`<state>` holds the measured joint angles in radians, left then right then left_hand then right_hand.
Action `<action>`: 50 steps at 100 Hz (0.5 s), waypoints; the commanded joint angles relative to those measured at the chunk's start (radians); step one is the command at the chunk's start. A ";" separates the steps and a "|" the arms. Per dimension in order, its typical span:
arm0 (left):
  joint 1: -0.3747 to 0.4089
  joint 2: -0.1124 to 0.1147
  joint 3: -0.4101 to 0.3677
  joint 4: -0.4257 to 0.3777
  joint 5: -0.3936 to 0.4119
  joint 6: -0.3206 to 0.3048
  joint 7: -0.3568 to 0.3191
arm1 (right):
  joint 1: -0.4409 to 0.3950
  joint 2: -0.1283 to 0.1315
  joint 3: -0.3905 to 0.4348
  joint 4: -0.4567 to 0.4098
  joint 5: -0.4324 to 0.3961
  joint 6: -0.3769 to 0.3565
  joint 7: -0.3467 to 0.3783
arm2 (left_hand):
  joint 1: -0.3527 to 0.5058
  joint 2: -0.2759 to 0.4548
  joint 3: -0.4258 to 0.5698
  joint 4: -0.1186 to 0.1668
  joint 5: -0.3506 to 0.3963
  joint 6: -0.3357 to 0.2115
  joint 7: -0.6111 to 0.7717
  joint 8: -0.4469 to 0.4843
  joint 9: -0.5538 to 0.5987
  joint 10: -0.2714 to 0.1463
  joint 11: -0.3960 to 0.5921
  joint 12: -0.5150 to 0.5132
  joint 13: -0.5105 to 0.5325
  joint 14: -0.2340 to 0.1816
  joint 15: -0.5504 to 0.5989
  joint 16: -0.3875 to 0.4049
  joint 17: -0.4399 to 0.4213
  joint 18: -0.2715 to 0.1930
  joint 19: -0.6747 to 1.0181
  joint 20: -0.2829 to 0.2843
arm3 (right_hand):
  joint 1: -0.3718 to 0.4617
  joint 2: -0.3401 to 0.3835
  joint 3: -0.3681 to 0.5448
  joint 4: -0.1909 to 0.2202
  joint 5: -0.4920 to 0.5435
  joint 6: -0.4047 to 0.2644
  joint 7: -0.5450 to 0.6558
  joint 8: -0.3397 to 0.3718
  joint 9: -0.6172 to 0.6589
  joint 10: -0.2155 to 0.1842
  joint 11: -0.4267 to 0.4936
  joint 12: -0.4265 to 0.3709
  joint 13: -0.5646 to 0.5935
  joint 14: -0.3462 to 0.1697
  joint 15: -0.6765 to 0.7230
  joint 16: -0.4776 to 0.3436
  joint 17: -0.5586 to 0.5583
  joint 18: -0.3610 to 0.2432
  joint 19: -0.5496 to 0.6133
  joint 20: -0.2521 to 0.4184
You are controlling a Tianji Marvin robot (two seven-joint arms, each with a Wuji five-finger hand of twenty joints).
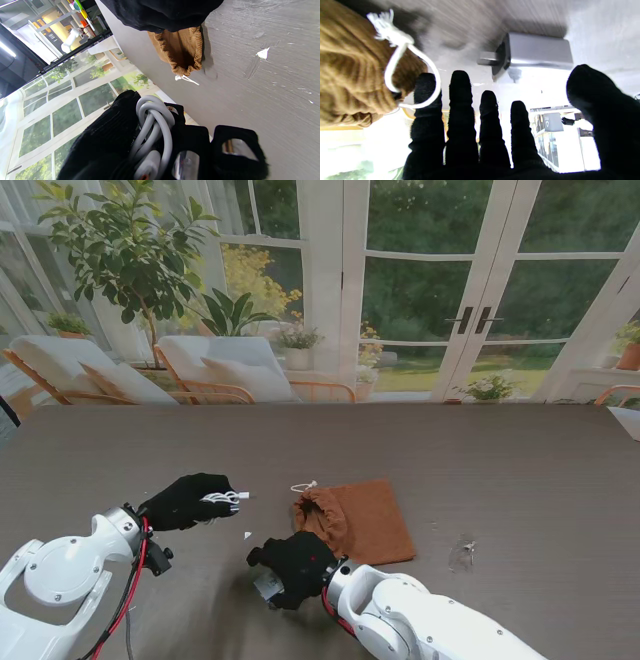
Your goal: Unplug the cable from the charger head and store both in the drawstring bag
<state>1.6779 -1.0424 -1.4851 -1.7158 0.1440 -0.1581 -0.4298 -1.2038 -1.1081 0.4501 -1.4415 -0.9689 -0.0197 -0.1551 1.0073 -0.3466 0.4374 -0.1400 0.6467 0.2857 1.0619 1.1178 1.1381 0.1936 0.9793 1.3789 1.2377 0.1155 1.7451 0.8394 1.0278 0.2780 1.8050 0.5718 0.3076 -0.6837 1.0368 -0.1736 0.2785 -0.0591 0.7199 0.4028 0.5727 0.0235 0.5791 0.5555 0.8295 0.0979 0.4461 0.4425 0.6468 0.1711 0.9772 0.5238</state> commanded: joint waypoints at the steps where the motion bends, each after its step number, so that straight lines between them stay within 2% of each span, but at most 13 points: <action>1: 0.003 -0.002 -0.002 -0.001 -0.002 0.003 -0.013 | -0.007 0.007 -0.010 -0.025 -0.015 -0.001 0.006 | 0.169 0.132 0.224 0.084 0.105 -0.124 0.276 0.036 0.118 -0.011 0.105 0.021 0.032 -0.045 0.116 -0.008 0.048 0.016 0.263 -0.011 | -0.051 0.009 -0.041 0.032 -0.005 -0.005 -0.007 -0.009 -0.009 0.010 -0.025 -0.018 -0.025 0.014 -0.013 -0.008 -0.276 0.026 -0.022 -0.019; 50: 0.001 -0.003 -0.004 0.001 0.000 0.000 -0.009 | -0.122 0.023 0.150 -0.147 -0.046 -0.050 -0.005 | 0.170 0.132 0.223 0.083 0.106 -0.121 0.276 0.035 0.118 -0.010 0.105 0.021 0.032 -0.044 0.116 -0.008 0.048 0.017 0.263 -0.012 | -0.072 0.046 -0.084 0.038 0.052 -0.016 -0.013 -0.012 0.050 0.013 -0.043 -0.026 -0.005 0.015 -0.034 -0.011 -0.264 0.028 -0.034 -0.023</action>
<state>1.6784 -1.0428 -1.4872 -1.7157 0.1460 -0.1576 -0.4240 -1.3103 -1.0892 0.5933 -1.5603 -1.0096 -0.0633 -0.1683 1.0072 -0.3466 0.4375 -0.1400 0.6467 0.2857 1.0619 1.1174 1.1381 0.1936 0.9793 1.3789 1.2377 0.1155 1.7452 0.8394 1.0278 0.2784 1.8050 0.5718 0.2707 -0.6558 0.9906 -0.1632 0.3156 -0.0613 0.7163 0.4020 0.6031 0.0239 0.5535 0.5441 0.8306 0.0983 0.4240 0.4413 0.6536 0.1718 0.9645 0.5238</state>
